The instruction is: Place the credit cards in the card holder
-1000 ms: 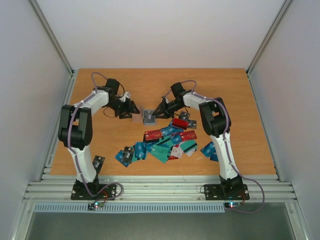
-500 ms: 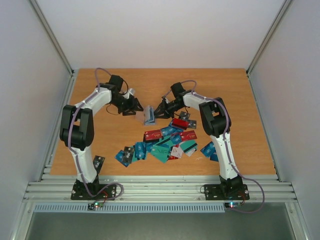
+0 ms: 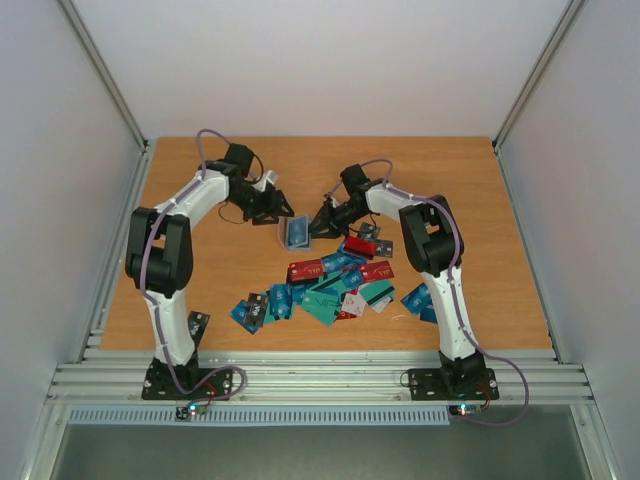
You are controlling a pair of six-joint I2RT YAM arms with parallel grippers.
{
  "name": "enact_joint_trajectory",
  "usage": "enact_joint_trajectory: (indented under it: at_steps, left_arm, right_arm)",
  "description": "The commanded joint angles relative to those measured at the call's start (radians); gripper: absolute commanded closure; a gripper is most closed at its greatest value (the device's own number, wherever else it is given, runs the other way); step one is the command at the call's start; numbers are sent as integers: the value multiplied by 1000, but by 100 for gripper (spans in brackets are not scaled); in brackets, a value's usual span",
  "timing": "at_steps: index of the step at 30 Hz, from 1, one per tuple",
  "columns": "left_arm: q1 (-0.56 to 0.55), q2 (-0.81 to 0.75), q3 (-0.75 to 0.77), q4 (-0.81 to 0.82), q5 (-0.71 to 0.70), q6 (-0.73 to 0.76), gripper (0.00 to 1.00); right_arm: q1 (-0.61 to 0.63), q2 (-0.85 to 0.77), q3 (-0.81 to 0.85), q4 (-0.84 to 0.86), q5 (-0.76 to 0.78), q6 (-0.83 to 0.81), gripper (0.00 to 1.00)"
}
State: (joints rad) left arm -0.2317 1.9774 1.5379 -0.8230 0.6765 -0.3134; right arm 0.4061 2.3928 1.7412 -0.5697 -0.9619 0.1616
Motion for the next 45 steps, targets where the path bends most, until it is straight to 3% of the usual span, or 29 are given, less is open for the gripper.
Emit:
enact_joint_trajectory:
  at_steps: [1, 14, 31, 40, 45]
  left_arm:
    - [-21, 43, 72, -29, 28, 15, 45]
    - [-61, 107, 163, -68, 32, 13, 48]
    - [-116, 170, 223, -45, 25, -36, 56]
    - [-131, 211, 153, 87, 45, -72, 71]
    - [-130, 225, 103, 157, 52, -99, 93]
  right_arm:
    - [8, -27, -19, -124, 114, -18, 77]
    - [5, -64, 100, -270, 178, -46, 74]
    - [-38, -164, 90, -312, 211, -61, 73]
    - [-56, -188, 70, -306, 183, -51, 74]
    - [-62, -200, 55, -294, 156, -44, 74]
